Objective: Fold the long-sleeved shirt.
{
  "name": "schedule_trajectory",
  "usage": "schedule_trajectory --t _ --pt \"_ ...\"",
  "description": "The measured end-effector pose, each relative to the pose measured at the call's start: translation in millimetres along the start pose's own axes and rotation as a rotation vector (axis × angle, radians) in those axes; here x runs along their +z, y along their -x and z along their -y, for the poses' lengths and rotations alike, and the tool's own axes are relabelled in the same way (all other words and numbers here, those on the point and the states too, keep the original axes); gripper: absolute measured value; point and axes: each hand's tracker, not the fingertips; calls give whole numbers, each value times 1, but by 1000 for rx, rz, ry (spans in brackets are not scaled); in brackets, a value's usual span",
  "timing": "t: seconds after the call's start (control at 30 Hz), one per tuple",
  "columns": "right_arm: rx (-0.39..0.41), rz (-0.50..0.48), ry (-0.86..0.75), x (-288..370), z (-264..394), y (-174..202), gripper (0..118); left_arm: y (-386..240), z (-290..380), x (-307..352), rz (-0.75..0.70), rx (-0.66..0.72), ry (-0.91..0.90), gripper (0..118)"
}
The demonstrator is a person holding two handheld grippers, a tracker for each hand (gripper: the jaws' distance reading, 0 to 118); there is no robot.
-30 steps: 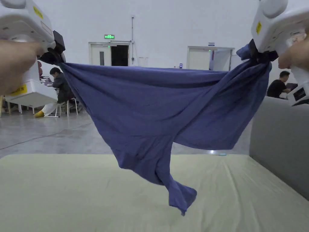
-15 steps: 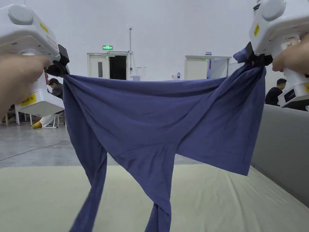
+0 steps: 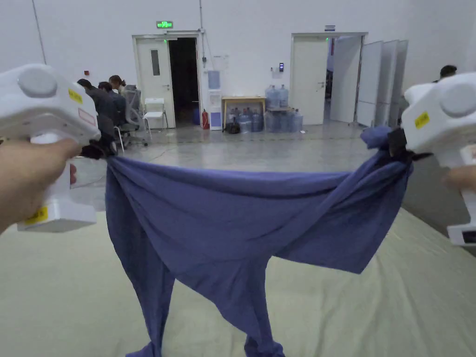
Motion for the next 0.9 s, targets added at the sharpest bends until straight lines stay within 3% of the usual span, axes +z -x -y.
schedule_trajectory --t 0.1,0.13,0.23,0.4,0.6,0.9 --pt "-7 -25 135 -27 102 0 3 27 72 -29 13 32 145 0" --pt "24 -34 189 -33 141 2 3 34 101 -37 12 24 196 0" --pt "2 -57 319 -37 231 2 3 52 180 -47 -12 -37 309 0" --pt "53 -85 433 -16 339 0 3 79 308 -25 -4 -29 546 0" --pt "77 -109 556 29 418 5 3 107 402 23 -53 -83 634 0" --pt "135 -88 706 44 494 24 3 137 465 38 -51 -36 745 0"
